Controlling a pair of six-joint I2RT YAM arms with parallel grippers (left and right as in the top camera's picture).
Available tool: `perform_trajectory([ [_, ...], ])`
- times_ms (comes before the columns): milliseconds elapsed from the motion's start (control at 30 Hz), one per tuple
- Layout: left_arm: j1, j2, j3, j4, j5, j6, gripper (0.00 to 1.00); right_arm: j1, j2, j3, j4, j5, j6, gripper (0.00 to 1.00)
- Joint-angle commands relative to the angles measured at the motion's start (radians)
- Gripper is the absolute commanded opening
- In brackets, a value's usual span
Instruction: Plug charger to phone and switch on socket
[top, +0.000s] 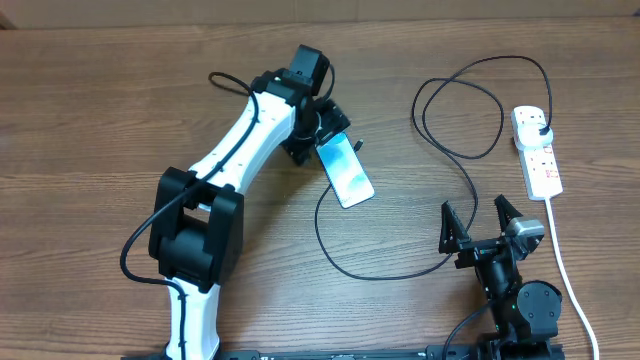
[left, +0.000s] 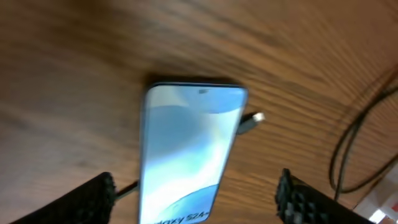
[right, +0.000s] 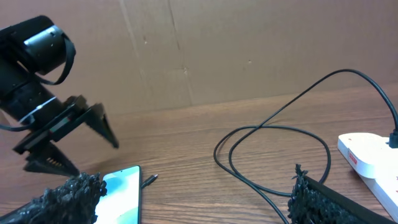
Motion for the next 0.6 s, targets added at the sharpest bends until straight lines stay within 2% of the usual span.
perform_trajectory([
  [0,-0.053,-0.005,0.039,0.002,-0.054,0.087,0.90,0.005,-0.011,-0.011,0.003,-0.008,0.000,1.00],
  [167,-0.087,-0.005,0.105,-0.067,-0.111,0.120,0.99,0.005,-0.011,-0.011,0.003,-0.008,0.000,1.00],
  [400,-0.130,-0.005,0.235,-0.217,-0.273,0.174,1.00,0.005,-0.011,-0.011,0.003,-0.008,0.000,1.00],
  [567,-0.148,0.025,0.233,-0.216,-0.274,0.187,1.00,0.005,-0.011,-0.011,0.003,-0.008,0.000,1.00],
])
